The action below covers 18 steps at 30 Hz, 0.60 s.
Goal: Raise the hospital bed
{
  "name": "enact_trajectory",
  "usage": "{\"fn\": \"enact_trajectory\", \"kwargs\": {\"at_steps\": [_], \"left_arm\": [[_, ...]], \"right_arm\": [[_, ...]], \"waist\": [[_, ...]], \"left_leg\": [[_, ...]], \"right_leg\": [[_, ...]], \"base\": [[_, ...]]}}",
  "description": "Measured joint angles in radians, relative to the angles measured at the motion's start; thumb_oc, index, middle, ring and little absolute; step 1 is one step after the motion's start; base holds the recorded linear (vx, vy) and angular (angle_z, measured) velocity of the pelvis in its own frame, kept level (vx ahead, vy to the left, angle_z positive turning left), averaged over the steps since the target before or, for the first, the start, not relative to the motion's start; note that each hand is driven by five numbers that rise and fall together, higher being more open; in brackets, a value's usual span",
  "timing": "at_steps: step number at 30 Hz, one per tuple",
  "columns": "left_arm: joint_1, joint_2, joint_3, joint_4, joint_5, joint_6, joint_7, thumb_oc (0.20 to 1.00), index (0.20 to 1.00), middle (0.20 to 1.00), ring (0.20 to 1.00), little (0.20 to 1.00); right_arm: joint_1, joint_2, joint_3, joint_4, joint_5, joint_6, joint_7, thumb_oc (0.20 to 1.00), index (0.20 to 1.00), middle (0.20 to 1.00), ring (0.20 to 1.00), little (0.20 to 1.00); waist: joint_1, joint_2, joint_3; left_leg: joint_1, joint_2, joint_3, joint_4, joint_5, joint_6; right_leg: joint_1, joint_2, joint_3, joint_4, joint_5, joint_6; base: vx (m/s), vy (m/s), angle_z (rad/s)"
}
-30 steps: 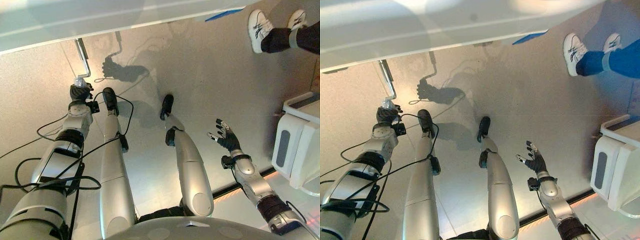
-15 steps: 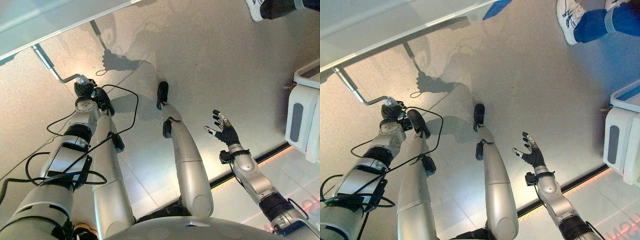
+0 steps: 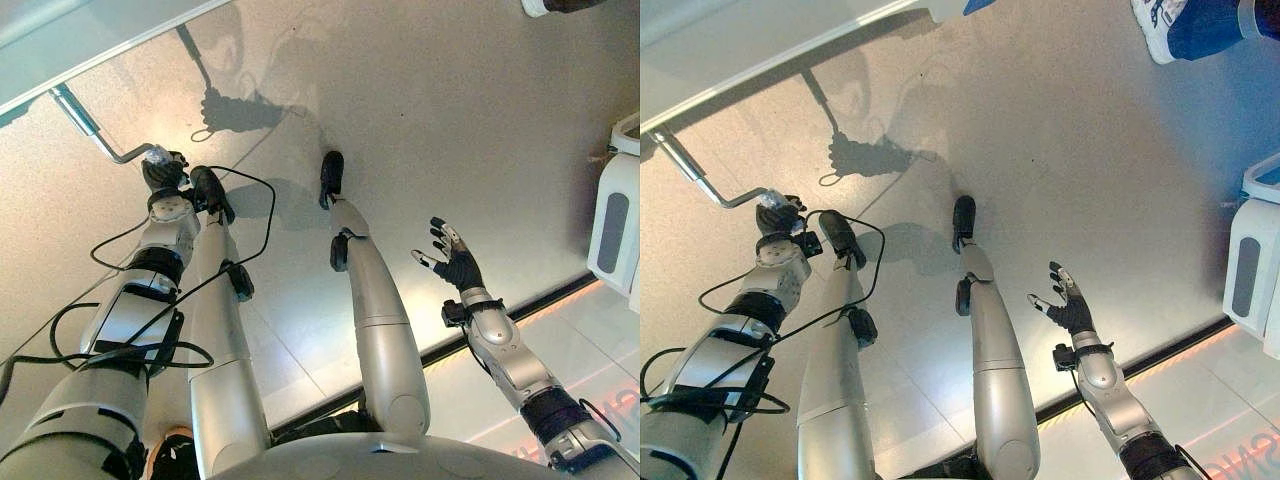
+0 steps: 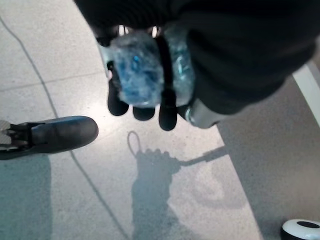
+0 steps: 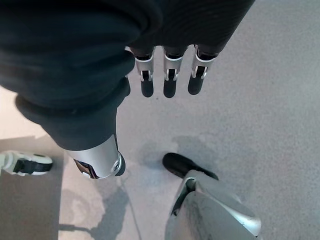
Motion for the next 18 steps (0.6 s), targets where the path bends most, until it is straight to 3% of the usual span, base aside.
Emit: {"fn": "enact_trajectory", "kwargs": {"at_steps": [14,18], "left_arm": [[0.011,-0.019,-0.067,-0.091,-0.014,0.000,0.000,0.200,0.200,0.200,0.200,0.200],[0.014,-0.070,-0.076,-0.101,-0.020,0.007,-0.009,0.200,0.200,0.200,0.200,0.200]], "right_arm": [[-0.002,0.006,0.011,0.022,-0.001,-0.009,0.000,1.000,1.000,1.000,1.000,1.000],[-0.001,0.015,0.039,0.056,-0.002,-0.009,0.001,1.000,1.000,1.000,1.000,1.000]], "waist": [[0.021,0.002,0.002],[0.019,0.002,0.003]], "left_leg": [[0.007,-0.003,-0.011,-0.009,0.020,0.003],[0.069,-0.006,-0.014,-0.021,0.021,0.003]], "right_leg": [[0.011,-0.005,-0.013,0.003,0.003,-0.004],[0.070,-0.009,-0.019,0.001,0.003,-0.004]], "base": [[0.00,-0.012,0.01],[0.00,-0.008,0.02]]}}
